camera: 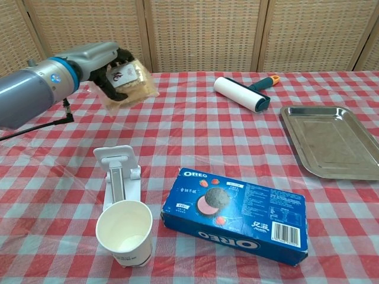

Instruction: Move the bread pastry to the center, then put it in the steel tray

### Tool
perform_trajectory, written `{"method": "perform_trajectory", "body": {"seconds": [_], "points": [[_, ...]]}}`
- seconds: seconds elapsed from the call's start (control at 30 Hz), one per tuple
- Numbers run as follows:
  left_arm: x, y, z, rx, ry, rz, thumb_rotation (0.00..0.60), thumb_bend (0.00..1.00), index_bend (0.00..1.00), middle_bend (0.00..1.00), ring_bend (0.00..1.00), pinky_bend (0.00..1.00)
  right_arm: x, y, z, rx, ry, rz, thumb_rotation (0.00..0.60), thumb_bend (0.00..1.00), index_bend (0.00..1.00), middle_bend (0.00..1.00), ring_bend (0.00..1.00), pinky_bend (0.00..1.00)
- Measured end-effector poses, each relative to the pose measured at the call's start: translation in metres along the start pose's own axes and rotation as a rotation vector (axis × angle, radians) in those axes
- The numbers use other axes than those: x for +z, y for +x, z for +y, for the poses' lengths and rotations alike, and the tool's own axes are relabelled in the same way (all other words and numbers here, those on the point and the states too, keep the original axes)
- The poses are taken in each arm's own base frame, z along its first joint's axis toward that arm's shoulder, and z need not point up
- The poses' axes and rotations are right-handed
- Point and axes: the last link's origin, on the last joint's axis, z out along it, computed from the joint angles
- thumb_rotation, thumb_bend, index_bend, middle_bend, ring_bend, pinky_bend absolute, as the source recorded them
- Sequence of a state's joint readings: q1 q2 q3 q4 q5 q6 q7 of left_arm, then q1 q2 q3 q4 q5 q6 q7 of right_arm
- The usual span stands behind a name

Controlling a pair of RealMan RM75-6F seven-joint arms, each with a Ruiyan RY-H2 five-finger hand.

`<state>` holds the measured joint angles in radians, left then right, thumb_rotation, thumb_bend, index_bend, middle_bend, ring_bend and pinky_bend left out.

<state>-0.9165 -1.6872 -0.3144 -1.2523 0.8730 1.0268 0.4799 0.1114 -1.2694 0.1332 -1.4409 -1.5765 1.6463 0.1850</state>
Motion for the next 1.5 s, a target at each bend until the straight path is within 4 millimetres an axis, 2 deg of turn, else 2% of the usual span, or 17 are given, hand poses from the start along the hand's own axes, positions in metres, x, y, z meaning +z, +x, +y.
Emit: {"method": "perform_trajectory", "body": {"seconds": [0.13,0.23,0.3,0.37,0.43,0.57,0.73,0.93,1.13,1.37,1.5], "points": [[0.013,0.007,0.027,-0.011,-0.055,0.012,0.6,0.52,0.58,0.28,0.27,0.42,0.001,0.0,0.005,0.004,-0.015,-0.006,0.6,0.08,0.05,0.0,0.0,0.0],[0.025,0.011,0.051,-0.016,-0.092,0.017,0.6,0.51,0.55,0.23,0.24,0.39,0.003,-0.001,0.008,0.007,-0.028,-0.011,0.6,0.08,0.05,0.0,0.0,0.0],[0.032,0.012,0.069,-0.012,-0.115,0.02,0.6,0.48,0.43,0.12,0.13,0.27,0.003,-0.001,0.011,0.009,-0.037,-0.012,0.6,0.08,0.05,0.0,0.0,0.0],[0.038,0.011,0.088,-0.003,-0.141,0.018,0.6,0.4,0.17,0.01,0.01,0.07,0.004,0.0,0.013,0.01,-0.042,-0.008,0.6,0.08,0.05,0.0,0.0,0.0],[0.039,0.009,0.104,0.007,-0.173,0.006,0.6,0.33,0.03,0.0,0.0,0.0,0.004,0.001,0.014,0.011,-0.045,-0.006,0.6,0.08,0.05,0.0,0.0,0.0],[0.037,0.004,0.123,0.059,-0.212,-0.005,0.6,0.25,0.0,0.0,0.0,0.0,0.002,0.004,0.015,0.013,-0.047,0.003,0.6,0.08,0.05,0.0,0.0,0.0],[0.032,0.003,0.129,0.078,-0.211,0.022,0.6,0.24,0.0,0.0,0.0,0.0,-0.001,0.005,0.014,0.006,-0.04,0.004,0.6,0.08,0.05,0.0,0.0,0.0],[0.027,0.01,0.11,0.067,-0.178,0.035,0.6,0.24,0.0,0.0,0.0,0.0,-0.002,0.005,0.012,0.0,-0.035,0.005,0.6,0.08,0.05,0.0,0.0,0.0],[0.012,0.024,0.074,0.042,-0.15,0.041,0.6,0.24,0.0,0.0,0.0,0.0,-0.002,0.002,0.009,-0.007,-0.03,-0.008,0.6,0.08,0.05,0.0,0.0,0.0],[-0.027,0.047,0.01,0.027,-0.095,0.068,0.6,0.24,0.0,0.0,0.0,0.0,-0.001,-0.003,0.003,-0.022,-0.014,-0.024,0.6,0.08,0.05,0.0,0.0,0.0],[-0.065,0.055,-0.032,0.025,-0.046,0.052,0.6,0.24,0.0,0.0,0.0,0.0,-0.001,-0.006,0.001,-0.025,-0.011,-0.029,0.6,0.08,0.05,0.0,0.0,0.0]]}}
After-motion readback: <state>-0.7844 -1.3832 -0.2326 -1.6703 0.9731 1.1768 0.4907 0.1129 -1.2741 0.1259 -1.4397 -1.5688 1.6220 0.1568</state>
